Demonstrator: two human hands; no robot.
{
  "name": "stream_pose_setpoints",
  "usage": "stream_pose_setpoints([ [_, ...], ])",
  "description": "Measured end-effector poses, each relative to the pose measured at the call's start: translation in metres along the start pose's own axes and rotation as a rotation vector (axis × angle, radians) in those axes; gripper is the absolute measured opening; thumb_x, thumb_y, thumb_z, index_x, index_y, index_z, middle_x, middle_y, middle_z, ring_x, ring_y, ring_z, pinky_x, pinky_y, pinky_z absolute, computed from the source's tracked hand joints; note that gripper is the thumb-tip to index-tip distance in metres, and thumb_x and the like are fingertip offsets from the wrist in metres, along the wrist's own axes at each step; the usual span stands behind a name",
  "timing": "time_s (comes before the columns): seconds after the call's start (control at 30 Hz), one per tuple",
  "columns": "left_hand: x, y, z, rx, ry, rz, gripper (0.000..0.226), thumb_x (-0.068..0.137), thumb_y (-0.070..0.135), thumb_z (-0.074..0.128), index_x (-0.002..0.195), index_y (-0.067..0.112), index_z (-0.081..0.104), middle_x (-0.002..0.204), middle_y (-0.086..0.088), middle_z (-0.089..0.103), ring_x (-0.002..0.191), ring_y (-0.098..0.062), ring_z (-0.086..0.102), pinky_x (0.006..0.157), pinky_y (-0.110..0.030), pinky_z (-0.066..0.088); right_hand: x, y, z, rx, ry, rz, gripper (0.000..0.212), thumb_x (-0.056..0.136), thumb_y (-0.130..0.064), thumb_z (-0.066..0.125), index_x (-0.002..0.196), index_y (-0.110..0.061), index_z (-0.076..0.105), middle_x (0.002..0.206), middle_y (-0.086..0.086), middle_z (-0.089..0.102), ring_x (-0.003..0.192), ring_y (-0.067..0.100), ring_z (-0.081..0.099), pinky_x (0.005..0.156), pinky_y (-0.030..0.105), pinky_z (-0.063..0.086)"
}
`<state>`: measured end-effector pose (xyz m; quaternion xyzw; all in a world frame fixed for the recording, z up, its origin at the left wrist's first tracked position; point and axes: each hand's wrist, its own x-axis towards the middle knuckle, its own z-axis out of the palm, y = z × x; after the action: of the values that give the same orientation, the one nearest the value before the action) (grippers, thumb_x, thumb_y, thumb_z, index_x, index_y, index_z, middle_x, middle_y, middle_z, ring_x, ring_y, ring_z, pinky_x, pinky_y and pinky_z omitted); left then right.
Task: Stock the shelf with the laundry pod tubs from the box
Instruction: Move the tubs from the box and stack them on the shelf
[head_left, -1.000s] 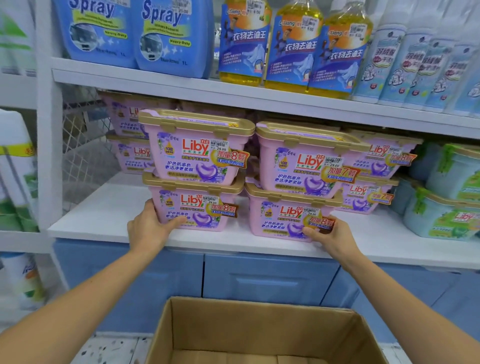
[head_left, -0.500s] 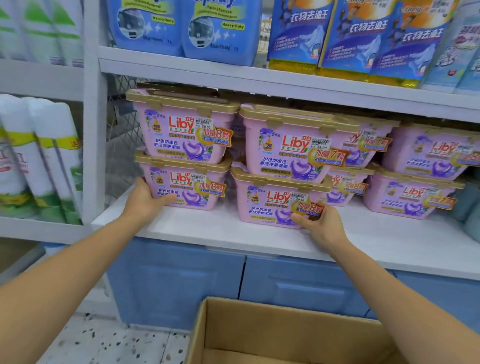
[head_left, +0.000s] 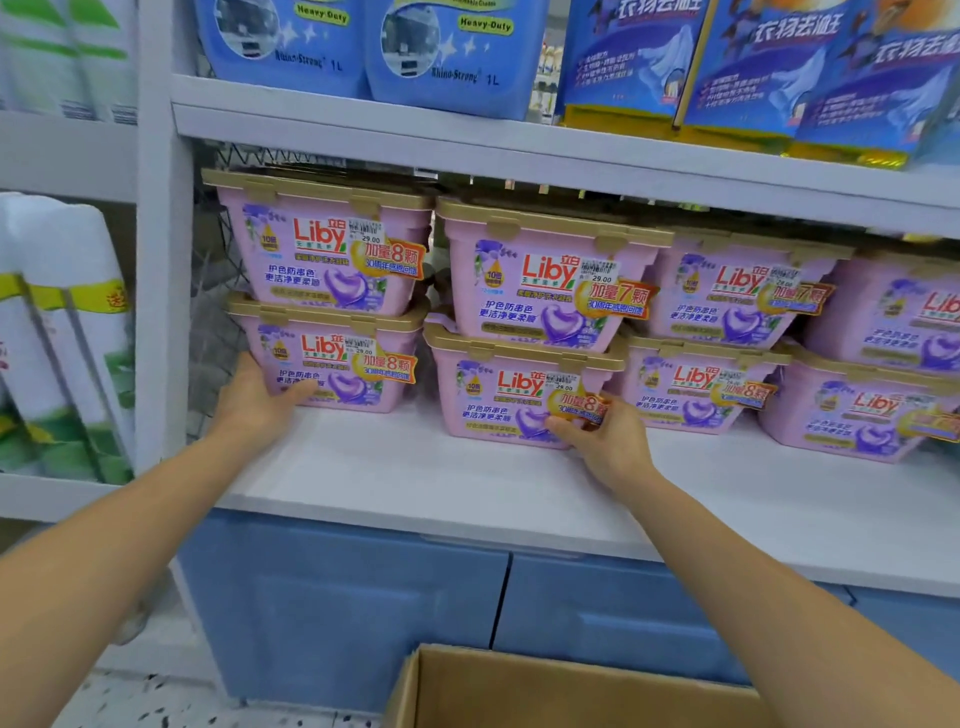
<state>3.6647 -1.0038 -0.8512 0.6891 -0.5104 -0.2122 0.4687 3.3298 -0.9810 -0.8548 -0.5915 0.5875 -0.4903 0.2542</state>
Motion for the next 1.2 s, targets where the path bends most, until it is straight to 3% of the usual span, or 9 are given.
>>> stream_pose_setpoints([
  [0.13,0.017,-0.006,0.003,-0.031,-0.007,0.053,0.056,0.083,0.019,0.068,0.132,0.008,0.042,0.135,-0.012,0.056,0.123,-0.034,0.052,0.103,-0.046,0.041,0.014,0.002,0.009,0.010,0.010,0.030,0.037,0.076,-0.018,0.075,0.109,-0.007,0.063,0.070,-0.011,0.059,0.077,0.016,0.062,0.079,0.035,0.056],
  [0.23,0.031,-0.011,0.006,-0.044,-0.037,0.057,0.056,0.082,0.019,0.068,0.132,0.011,0.043,0.133,-0.010,0.058,0.122,-0.032,0.054,0.104,-0.050,0.041,0.027,0.006,0.012,0.018,0.014,0.045,0.038,0.075,-0.019,0.075,0.110,-0.007,0.063,0.070,-0.011,0.059,0.080,0.017,0.061,0.084,0.037,0.055],
  [0.43,0.080,-0.050,0.014,-0.051,-0.035,0.081,0.072,0.062,0.050,0.069,0.124,0.022,0.046,0.126,-0.002,0.063,0.115,-0.029,0.059,0.098,-0.054,0.046,0.049,0.015,0.018,-0.025,0.027,0.056,0.040,0.073,-0.025,0.077,0.108,-0.008,0.066,0.084,0.001,0.066,0.094,0.029,0.068,0.087,0.046,0.055],
  [0.5,0.084,-0.052,0.016,-0.046,-0.025,0.096,0.076,0.058,0.053,0.068,0.124,0.022,0.046,0.126,-0.002,0.063,0.114,-0.028,0.059,0.098,-0.054,0.047,0.055,0.018,0.018,-0.038,0.027,0.045,0.040,0.073,-0.026,0.077,0.107,-0.007,0.066,0.085,0.002,0.066,0.094,0.029,0.068,0.086,0.047,0.055],
  [0.63,0.065,-0.033,0.014,0.000,-0.013,0.097,0.061,0.074,0.034,0.072,0.127,0.020,0.043,0.129,-0.003,0.061,0.118,-0.029,0.057,0.100,-0.053,0.045,0.060,0.022,0.020,-0.044,0.048,0.035,0.034,0.074,-0.024,0.076,0.102,-0.007,0.067,0.071,-0.005,0.060,0.087,0.029,0.067,0.084,0.045,0.056],
  [0.73,0.061,-0.031,0.013,0.031,0.015,0.100,0.067,0.069,0.040,0.073,0.126,0.020,0.044,0.128,-0.005,0.062,0.116,-0.031,0.058,0.098,-0.052,0.047,0.060,0.023,0.020,0.002,0.044,0.036,0.028,0.074,-0.020,0.076,0.098,-0.006,0.067,0.068,-0.006,0.060,0.071,0.021,0.060,0.066,0.031,0.051],
  [0.83,0.051,-0.022,0.012,0.063,0.053,0.088,0.064,0.069,0.038,0.075,0.122,0.017,0.049,0.125,-0.008,0.064,0.112,-0.032,0.060,0.095,-0.051,0.049,0.058,0.023,0.020,0.064,0.037,0.038,0.030,0.075,-0.018,0.075,0.099,-0.001,0.067,0.083,0.004,0.066,0.071,0.016,0.054,0.060,0.022,0.041],
  [1.0,0.042,-0.013,0.013,0.090,0.076,0.104,0.057,0.074,0.032,0.075,0.122,0.013,0.050,0.124,-0.010,0.064,0.112,-0.034,0.060,0.094,-0.050,0.049,0.054,0.022,0.019,0.047,0.030,0.018,0.021,0.076,-0.020,0.074,0.092,-0.008,0.066,0.089,0.007,0.068,0.080,0.019,0.060,0.068,0.027,0.047],
  [1.2,0.042,-0.014,0.015,0.066,0.042,0.115,0.059,0.078,0.028,0.072,0.127,0.014,0.043,0.130,-0.008,0.060,0.118,-0.033,0.056,0.099,-0.051,0.045,0.052,0.023,0.020,-0.054,0.052,-0.011,0.034,0.077,-0.027,0.073,0.103,-0.007,0.066,0.100,0.007,0.071,0.091,0.022,0.063,0.084,0.036,0.052],
])
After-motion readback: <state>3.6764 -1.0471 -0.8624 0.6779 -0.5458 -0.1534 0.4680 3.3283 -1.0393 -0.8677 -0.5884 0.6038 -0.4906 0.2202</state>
